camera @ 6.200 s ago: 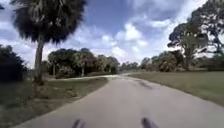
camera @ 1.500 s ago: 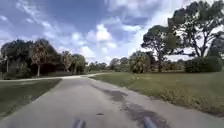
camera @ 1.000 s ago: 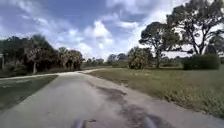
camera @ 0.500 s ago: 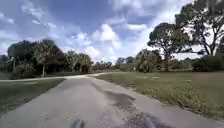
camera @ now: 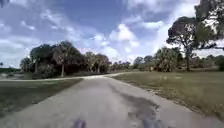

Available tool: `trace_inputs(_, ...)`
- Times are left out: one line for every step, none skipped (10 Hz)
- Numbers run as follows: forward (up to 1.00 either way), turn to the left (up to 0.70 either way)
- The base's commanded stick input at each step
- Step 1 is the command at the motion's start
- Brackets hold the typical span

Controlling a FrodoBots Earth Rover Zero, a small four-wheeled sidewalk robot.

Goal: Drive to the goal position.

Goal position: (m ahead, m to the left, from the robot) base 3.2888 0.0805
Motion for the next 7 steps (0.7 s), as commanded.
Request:
trace_inputs(0.69,0.34)
trace_inputs(0.69,0.33)
trace_inputs(0.69,0.09)
trace_inputs(0.69,0.03)
trace_inputs(0.69,0.03)
trace_inputs(0.69,0.03)
trace_inputs(0.69,0.03)
